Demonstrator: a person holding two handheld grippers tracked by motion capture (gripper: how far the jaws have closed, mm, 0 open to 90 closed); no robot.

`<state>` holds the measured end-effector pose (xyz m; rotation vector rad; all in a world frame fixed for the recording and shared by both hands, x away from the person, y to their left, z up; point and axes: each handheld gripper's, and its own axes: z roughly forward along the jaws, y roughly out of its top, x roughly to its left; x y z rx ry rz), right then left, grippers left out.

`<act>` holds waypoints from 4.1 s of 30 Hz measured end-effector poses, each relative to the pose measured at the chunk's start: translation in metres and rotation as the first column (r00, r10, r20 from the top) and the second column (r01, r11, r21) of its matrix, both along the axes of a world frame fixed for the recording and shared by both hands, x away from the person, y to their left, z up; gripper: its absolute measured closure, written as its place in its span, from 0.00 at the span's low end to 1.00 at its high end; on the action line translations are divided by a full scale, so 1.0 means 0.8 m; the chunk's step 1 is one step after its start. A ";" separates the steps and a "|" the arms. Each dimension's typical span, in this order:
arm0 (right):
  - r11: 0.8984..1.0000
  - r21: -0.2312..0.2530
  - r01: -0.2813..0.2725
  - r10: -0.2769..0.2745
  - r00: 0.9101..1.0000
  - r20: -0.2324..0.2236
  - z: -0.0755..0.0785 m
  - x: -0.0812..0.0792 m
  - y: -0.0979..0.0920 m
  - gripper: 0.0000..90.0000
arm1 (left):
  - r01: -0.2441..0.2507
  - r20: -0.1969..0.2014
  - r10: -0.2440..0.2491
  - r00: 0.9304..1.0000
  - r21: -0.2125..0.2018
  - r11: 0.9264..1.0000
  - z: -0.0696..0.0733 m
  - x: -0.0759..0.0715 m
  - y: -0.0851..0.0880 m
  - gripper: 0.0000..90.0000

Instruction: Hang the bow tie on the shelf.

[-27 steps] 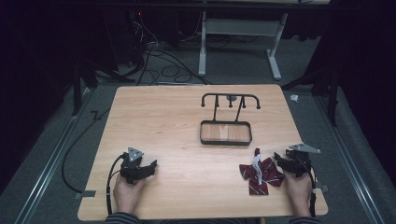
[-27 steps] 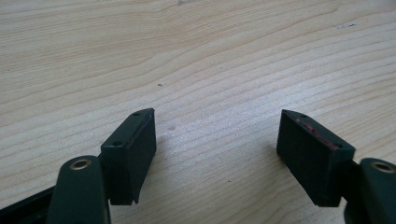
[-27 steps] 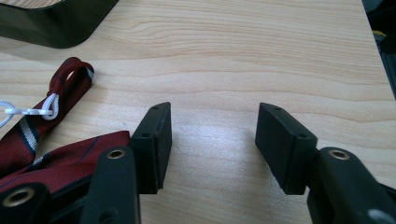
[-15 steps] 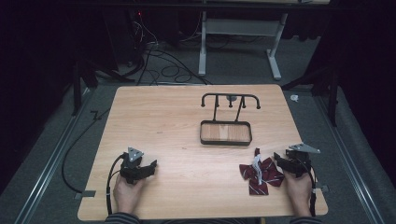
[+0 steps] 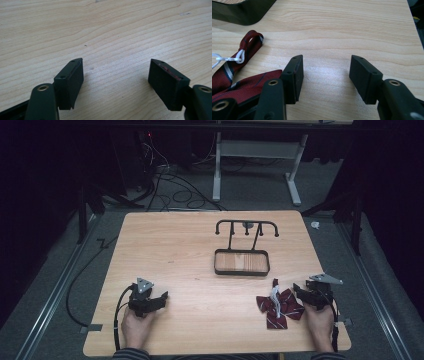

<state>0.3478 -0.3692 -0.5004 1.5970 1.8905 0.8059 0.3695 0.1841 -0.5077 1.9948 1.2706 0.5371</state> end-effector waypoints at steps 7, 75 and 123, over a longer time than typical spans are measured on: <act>1.000 0.007 -0.012 0.012 0.999 0.049 0.003 -0.007 0.002 0.67 | -0.001 0.001 0.001 1.000 -0.006 1.000 0.000 0.000 0.001 0.32; 0.961 0.071 -0.266 0.269 0.962 -0.045 0.016 0.027 0.099 0.81 | 0.001 -0.004 -0.001 1.000 -0.017 1.000 0.000 0.001 0.003 0.31; 0.903 0.048 -0.428 0.417 0.896 0.153 0.140 0.006 0.112 0.99 | 0.000 -0.006 0.000 1.000 -0.031 1.000 0.000 0.001 0.004 0.31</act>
